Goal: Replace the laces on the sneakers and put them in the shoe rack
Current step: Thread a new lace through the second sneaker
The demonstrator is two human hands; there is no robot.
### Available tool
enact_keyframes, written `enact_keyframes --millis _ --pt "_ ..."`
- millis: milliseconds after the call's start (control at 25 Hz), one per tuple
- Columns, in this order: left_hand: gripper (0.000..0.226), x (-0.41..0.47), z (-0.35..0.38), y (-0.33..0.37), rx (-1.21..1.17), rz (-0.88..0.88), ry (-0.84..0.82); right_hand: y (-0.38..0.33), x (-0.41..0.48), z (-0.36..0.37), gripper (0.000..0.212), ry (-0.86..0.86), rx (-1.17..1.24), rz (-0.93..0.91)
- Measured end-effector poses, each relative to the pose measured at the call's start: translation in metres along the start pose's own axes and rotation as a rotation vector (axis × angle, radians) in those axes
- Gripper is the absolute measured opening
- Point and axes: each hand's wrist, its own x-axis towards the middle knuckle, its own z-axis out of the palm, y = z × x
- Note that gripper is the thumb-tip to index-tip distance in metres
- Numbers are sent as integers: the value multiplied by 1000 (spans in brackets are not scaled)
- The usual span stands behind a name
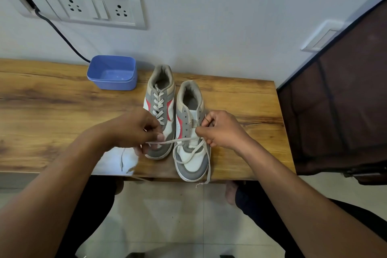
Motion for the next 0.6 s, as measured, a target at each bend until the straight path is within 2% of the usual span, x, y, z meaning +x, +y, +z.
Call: enact_keyframes --millis 80,160,240,360,440,520,600 --pt "9 5 15 7 -26 75 -3 0 0 1 19 1 -2 -1" --pt "8 12 22 11 127 143 39 0 0 0 19 4 1 -3" --pt "9 11 13 8 219 109 57 0 0 0 18 -4 14 -4" --pt "9 5 1 1 78 11 4 2 0 0 19 -7 9 -8" --pt "6 6 11 7 11 29 -16 2 0 -1 19 -9 18 -2" --pt "11 11 21 11 63 94 -5 2 0 0 19 -9 10 -2" --pt "12 10 14 9 130 81 6 1 0 0 19 -12 19 3"
